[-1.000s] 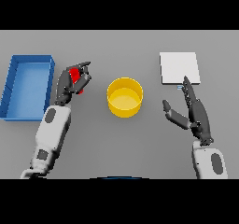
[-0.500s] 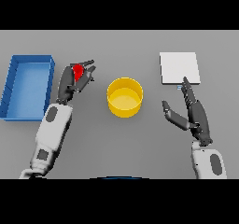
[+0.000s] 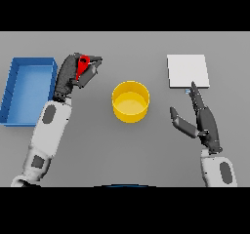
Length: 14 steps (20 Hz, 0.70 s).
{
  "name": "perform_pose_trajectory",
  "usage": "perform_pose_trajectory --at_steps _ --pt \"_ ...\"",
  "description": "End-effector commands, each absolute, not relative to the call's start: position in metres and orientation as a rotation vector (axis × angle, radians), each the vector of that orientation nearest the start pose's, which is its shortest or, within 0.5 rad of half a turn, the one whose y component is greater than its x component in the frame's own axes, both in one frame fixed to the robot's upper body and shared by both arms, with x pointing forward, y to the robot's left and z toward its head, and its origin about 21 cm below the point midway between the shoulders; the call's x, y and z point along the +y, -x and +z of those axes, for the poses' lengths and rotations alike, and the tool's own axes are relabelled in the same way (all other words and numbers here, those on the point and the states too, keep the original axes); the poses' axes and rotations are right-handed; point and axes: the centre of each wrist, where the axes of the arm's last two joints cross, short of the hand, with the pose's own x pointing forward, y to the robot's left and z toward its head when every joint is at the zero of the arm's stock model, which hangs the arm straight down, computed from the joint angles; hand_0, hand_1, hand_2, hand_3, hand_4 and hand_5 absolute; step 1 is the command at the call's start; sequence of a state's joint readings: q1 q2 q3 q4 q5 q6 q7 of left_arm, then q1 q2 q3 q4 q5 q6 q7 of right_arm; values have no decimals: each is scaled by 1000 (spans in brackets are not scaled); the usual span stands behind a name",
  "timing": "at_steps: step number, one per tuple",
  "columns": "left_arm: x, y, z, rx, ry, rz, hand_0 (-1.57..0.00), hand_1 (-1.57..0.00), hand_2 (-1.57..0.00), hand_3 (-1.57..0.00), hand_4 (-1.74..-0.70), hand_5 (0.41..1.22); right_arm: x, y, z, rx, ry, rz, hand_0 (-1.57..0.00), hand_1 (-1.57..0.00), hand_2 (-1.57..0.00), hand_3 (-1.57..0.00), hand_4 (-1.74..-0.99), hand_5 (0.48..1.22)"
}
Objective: Pick up the red beaker and tilt it to pour out 1 green nut into yellow bowl. Pick up the yellow bowl and place it on the metallic measuring scale.
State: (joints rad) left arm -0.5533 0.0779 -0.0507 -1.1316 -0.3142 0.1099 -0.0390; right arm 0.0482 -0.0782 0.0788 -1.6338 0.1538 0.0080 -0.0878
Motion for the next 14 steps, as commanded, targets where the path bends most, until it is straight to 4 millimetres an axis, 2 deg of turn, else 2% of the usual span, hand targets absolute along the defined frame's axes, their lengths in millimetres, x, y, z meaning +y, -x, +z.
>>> perform_pose_trajectory --at_steps 1,4,6,11,14 --pt "174 -371 51 -1703 -272 -478 -1565 -1565 -1565 -1560 -1616 1165 -229 -236 9 -1684 115 247 1 1 1 1 -1277 672" --pt "176 -369 53 -1694 -294 -535 -1565 -1565 -1565 -1560 -1616 1140 -229 -237 11 -1651 119 236 1 1 1 1 -1277 679" --pt "169 -372 61 -1689 -348 -627 -1567 -1567 -1567 -1564 -1661 1126 -229 -236 8 -1647 115 235 1 1 1 1 -1273 686" --pt "153 -380 85 -1634 -563 -1034 -1570 -1570 -1570 -1569 -1715 1136 -226 -235 9 -1654 118 229 1 1 1 1 -1280 690" --pt "142 -385 95 -1563 -655 -1276 -1570 -1570 -1570 -1570 -1728 1172 -225 -233 10 -1655 127 241 1 1 1 1 -1290 695"
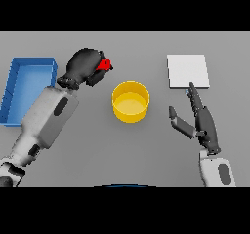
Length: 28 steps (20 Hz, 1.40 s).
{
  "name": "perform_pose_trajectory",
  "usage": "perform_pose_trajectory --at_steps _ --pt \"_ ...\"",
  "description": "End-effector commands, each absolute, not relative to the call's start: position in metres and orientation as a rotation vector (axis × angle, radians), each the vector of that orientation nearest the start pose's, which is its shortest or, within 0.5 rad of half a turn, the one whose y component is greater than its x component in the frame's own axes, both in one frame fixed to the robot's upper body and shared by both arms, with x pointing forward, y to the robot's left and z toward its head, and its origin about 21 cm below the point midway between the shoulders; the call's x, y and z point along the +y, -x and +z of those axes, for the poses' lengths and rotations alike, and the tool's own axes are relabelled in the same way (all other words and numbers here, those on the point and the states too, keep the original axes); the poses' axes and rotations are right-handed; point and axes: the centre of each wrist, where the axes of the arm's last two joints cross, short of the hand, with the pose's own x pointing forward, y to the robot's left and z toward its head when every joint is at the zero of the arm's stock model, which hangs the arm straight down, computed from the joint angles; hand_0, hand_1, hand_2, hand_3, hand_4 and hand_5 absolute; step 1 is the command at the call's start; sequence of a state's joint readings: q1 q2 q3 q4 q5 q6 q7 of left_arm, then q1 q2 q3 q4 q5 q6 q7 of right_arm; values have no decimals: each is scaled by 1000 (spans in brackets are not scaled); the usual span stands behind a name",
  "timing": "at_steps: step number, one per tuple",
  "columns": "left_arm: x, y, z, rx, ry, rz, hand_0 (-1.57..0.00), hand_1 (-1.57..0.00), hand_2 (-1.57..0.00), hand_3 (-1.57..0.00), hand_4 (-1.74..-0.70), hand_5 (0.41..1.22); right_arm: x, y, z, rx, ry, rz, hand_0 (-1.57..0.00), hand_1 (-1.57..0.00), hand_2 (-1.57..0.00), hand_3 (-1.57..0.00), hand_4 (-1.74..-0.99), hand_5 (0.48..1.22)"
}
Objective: Pick up the red beaker and tilt it to pour out 1 green nut into yellow bowl. Pick up the yellow bowl and place it on the metallic measuring scale.
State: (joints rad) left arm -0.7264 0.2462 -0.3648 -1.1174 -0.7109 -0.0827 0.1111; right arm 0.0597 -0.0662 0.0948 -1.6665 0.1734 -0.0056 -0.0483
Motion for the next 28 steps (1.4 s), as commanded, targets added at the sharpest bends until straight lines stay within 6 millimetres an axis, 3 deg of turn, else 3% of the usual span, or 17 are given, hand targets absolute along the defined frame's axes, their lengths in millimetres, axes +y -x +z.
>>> perform_pose_trajectory --at_steps 1,3,6,9,15,20,28 --pt "140 -386 96 -1529 -678 -1365 -1570 -1570 -1570 -1570 -1730 1182 -224 -236 10 -1649 136 240 1 1 1 1 -1289 695" --pt "134 -388 97 -1472 -707 -1501 -1571 -1571 -1571 -1570 -1734 1196 -225 -233 8 -1655 127 246 1 1 1 1 -1290 694" --pt "123 -392 105 -1365 -767 -1691 -1571 -1571 -1571 -1571 -1606 1208 -229 -233 7 -1624 113 214 1 1 1 1 -1284 678" --pt "110 -395 117 -1245 -867 -1854 -1571 -1571 -1571 -1355 -1663 1214 -228 -234 9 -1625 92 177 1 1 1 1 -1279 651" --pt "77 -398 123 -1077 -994 -2113 -1571 -1571 -1571 -1203 -1709 1219 -225 -237 6 -1615 58 150 1 1 1 1 -1301 607" --pt "55 -397 130 -1032 -1123 -2303 -1571 -1571 -1571 -1450 -1729 1220 -230 -233 5 -1632 71 163 1 1 1 1 -1297 600" --pt "35 -391 118 -862 -1314 -2553 -1571 -1571 -1571 -1551 -1739 1221 -226 -236 5 -1615 85 162 1 1 1 1 -1285 605"
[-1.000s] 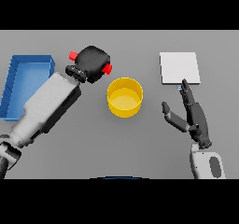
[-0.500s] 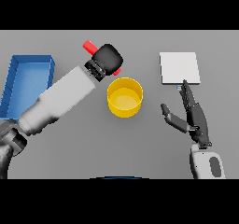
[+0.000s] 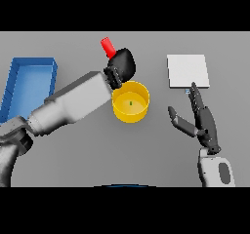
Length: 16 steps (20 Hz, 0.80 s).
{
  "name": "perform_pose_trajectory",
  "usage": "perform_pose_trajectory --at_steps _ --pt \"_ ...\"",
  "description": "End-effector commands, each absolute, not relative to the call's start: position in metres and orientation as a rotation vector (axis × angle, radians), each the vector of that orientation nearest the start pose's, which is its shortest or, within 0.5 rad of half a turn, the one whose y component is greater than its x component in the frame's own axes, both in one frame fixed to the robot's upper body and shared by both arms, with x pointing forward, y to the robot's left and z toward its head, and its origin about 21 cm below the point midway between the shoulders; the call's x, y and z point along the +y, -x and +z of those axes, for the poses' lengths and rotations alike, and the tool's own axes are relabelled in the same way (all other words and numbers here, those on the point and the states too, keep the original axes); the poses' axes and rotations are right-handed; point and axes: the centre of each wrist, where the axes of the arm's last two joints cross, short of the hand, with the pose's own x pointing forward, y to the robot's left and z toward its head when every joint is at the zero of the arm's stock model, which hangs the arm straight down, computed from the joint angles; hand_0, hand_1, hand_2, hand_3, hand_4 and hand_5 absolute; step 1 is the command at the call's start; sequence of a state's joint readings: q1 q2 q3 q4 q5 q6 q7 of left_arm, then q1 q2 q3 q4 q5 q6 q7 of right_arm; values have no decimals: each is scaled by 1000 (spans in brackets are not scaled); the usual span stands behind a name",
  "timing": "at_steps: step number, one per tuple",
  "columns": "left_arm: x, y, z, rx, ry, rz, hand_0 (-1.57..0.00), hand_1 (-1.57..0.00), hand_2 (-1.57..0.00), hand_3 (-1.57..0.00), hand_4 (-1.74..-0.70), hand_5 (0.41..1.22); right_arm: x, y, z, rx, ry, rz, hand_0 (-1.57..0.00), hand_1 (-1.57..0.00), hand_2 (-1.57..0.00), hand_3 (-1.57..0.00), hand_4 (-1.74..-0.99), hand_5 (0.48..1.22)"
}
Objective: Pick up the red beaker and tilt it to pour out 1 green nut into yellow bowl. Pick up the yellow bowl and place it on the metallic measuring scale.
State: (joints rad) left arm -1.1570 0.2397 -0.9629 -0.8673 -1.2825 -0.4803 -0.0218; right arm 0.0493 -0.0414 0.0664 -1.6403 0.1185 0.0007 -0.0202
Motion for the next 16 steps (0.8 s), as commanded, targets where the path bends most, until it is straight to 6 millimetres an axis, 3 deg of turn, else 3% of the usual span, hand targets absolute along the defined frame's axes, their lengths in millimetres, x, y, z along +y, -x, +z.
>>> perform_pose_trajectory --at_steps 1,12,16 --pt "30 -391 120 906 1417 2782 -1571 -1571 -1571 -1555 -1739 1221 -227 -233 5 -1628 92 172 1 1 1 1 -1290 607" --pt "14 -390 127 669 1468 2666 -1571 -1571 -1571 -1570 -1741 1221 -230 -235 4 -1607 136 184 1 1 1 1 -1245 585" --pt "11 -396 149 692 1523 2615 -1571 -1571 -1571 -1570 -1738 1189 -226 -235 7 -1631 116 185 1 1 1 1 -1226 587"
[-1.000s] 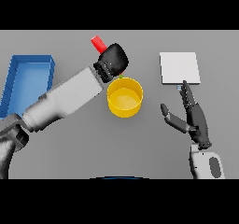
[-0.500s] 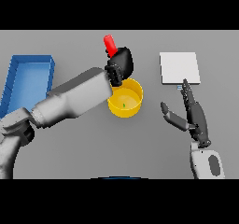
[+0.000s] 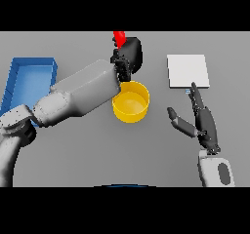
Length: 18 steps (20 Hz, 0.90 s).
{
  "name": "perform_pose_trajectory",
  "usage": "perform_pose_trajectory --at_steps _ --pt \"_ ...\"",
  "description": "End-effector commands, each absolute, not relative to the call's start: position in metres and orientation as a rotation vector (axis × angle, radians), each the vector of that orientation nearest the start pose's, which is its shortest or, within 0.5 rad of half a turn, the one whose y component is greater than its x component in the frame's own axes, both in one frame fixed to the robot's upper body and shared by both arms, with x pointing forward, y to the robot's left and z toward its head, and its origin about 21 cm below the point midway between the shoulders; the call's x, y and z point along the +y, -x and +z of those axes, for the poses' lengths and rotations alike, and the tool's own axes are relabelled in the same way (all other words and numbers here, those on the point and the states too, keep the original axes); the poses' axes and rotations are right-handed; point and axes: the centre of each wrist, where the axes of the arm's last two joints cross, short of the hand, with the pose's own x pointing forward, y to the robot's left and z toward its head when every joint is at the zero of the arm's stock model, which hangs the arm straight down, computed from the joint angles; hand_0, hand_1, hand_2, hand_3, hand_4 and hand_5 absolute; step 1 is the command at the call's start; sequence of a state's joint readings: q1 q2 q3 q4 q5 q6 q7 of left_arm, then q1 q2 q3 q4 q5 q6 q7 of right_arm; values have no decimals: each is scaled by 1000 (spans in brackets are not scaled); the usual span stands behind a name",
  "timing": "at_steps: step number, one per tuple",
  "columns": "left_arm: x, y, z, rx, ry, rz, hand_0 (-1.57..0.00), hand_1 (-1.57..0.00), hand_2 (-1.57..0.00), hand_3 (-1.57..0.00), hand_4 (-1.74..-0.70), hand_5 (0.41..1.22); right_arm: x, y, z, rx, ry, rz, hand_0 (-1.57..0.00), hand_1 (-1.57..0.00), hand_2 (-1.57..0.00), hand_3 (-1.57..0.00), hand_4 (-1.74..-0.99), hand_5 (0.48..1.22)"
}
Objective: Pick up the red beaker and tilt it to pour out 1 green nut into yellow bowl. Pick up the yellow bowl and place it on the metallic measuring scale.
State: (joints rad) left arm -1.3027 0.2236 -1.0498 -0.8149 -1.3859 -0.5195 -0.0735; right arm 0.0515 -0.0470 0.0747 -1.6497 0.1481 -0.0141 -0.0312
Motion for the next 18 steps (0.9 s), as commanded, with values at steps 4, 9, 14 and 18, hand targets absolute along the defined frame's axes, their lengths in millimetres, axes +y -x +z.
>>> perform_pose_trajectory --at_steps 4,9,14,18 --pt "18 -413 196 846 1649 2512 -1571 -1269 -1251 -1571 -1644 1189 -224 -238 6 -1651 101 184 1 1 1 1 -1222 609" --pt "45 -438 303 1017 1984 2373 -1571 -1472 -1466 -1387 -1572 1211 -228 -237 9 -1663 75 184 1 1 1 1 -1256 635" --pt "134 -466 361 1615 2372 2466 -1571 -1539 -1537 -1435 -1637 1218 -229 -238 11 -1655 83 221 1 1 1 1 -1299 649" --pt "213 -478 351 2184 2558 2380 -1571 -1558 -1557 -1393 -1698 1220 -226 -242 9 -1686 81 253 1 1 1 1 -1307 651"
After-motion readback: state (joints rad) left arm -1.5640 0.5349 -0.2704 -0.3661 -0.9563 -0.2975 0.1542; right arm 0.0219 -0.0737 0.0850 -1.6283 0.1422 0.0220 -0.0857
